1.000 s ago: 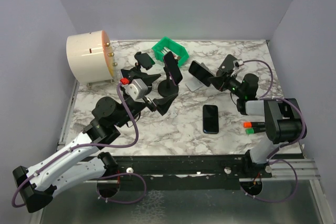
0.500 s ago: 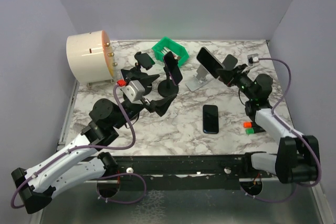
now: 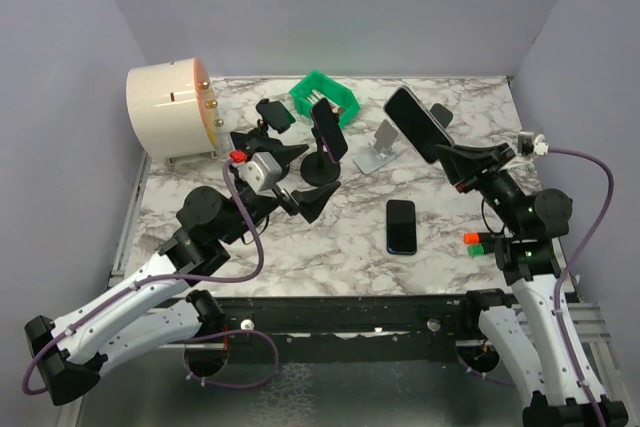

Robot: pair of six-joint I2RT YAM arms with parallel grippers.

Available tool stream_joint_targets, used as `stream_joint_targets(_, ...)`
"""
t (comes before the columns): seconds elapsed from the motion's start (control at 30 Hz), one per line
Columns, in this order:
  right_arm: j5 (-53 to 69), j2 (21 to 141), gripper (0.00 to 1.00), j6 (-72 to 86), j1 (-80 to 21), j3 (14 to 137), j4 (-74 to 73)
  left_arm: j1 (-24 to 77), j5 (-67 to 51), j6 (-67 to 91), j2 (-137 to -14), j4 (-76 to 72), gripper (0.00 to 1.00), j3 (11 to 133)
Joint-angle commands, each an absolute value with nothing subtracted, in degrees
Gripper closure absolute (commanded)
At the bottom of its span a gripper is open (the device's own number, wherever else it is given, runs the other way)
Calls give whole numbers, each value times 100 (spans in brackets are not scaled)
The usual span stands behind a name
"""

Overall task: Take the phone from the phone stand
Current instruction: Place the phone at the center of the board.

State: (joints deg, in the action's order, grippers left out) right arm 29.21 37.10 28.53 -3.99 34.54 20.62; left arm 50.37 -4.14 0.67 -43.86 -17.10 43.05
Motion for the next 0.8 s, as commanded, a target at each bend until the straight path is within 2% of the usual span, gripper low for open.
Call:
stream_joint_targets(0.0,3459,3052,100,3404,-517,3701,1805,5054,-625,466,-4489,-1868,1,4357)
stream_joint_targets(0.33,3473,2616,100,5047,-601,3019,4129,5054,-856,2053,-5090,-2013,1,5257)
stream_joint_targets(0.5,3233,2779,100,5866,-604,2840,5428,5054,-589,2906,-5109,-2302,1,5455)
stream_joint_targets(0.77,2948,3199,100,6897,-602,2834,6920,5055,-793,3404,-5523,-2846,1,5848)
